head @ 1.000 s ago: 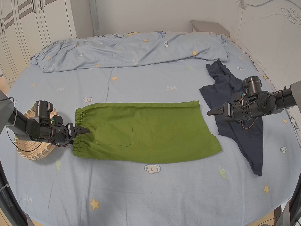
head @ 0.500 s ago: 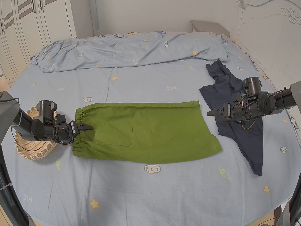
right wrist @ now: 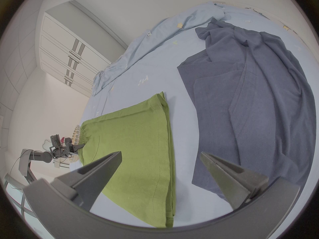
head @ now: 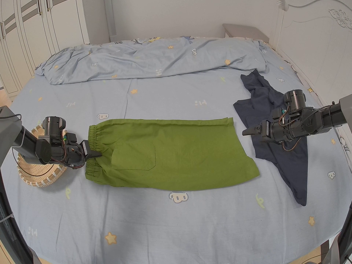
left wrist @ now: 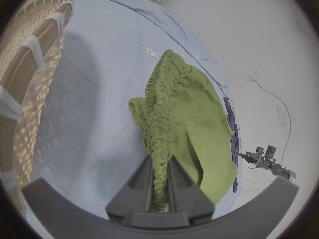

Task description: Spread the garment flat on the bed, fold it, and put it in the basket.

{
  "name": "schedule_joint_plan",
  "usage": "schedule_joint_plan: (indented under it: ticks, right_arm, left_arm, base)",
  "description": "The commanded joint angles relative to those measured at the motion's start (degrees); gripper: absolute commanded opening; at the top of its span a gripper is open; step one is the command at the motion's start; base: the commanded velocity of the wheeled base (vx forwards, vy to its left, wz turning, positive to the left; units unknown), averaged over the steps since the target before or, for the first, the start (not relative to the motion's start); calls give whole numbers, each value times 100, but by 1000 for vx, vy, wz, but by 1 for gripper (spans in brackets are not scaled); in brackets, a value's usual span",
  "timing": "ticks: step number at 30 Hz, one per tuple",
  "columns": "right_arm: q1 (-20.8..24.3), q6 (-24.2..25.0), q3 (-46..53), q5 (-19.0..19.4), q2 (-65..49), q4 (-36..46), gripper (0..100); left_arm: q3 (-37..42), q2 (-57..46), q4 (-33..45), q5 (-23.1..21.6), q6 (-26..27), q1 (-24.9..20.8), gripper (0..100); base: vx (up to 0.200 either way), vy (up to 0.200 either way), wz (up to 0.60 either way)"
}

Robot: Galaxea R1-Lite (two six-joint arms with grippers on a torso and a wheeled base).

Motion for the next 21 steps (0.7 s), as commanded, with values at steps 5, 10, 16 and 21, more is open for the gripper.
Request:
schedule_joint_plan:
  ticks: [5,10,16,21]
  right_arm:
    - [-8,-1,1,1,14,19,100]
    - [-17,-9,-34,1,111,99,100]
    - [71,-53,-16,1,462,222,100]
    - [264,-27,45,-34,585,309,100]
  left_arm:
    - [66,-402,47,10,-1,-12,0]
    - [49,-701,214,10,-89,-56,0]
    - [-22,-1000,609,10,-98,-65,0]
    - [-30,-939,609,10,-72,-65,0]
  base:
    - [0,0,0]
    - [0,0,0]
    - [0,0,0]
    - [0,0,0]
